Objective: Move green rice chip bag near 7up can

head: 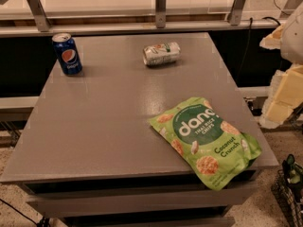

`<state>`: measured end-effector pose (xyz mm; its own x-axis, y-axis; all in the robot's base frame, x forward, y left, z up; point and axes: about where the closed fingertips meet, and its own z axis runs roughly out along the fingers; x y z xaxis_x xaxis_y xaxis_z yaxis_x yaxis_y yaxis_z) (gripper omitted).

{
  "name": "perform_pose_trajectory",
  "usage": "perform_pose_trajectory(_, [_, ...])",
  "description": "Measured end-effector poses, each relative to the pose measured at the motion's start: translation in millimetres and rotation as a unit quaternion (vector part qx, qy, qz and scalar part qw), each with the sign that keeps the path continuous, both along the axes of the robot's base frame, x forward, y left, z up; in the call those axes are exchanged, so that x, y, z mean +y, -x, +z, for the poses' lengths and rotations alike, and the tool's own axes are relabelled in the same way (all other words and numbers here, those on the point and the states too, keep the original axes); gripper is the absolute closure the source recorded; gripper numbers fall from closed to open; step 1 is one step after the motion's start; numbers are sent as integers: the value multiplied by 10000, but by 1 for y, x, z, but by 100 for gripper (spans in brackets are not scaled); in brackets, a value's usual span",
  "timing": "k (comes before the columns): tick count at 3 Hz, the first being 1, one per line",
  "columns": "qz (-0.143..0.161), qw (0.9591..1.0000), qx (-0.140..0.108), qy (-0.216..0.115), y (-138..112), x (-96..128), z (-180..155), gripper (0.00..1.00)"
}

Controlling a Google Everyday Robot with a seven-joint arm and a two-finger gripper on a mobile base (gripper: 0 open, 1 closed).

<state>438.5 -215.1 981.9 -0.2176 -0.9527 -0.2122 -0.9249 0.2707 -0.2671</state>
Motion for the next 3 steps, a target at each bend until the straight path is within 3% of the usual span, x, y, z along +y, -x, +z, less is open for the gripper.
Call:
perform_pose_trajectory(1, [0, 10000, 0, 0, 0, 0, 0, 0])
perform_pose_trajectory(2, [-35, 9993, 272, -236, -1, -2, -16, 0])
perform_pose_trajectory(3, [-105, 9951, 765, -621, 0, 6, -51, 0])
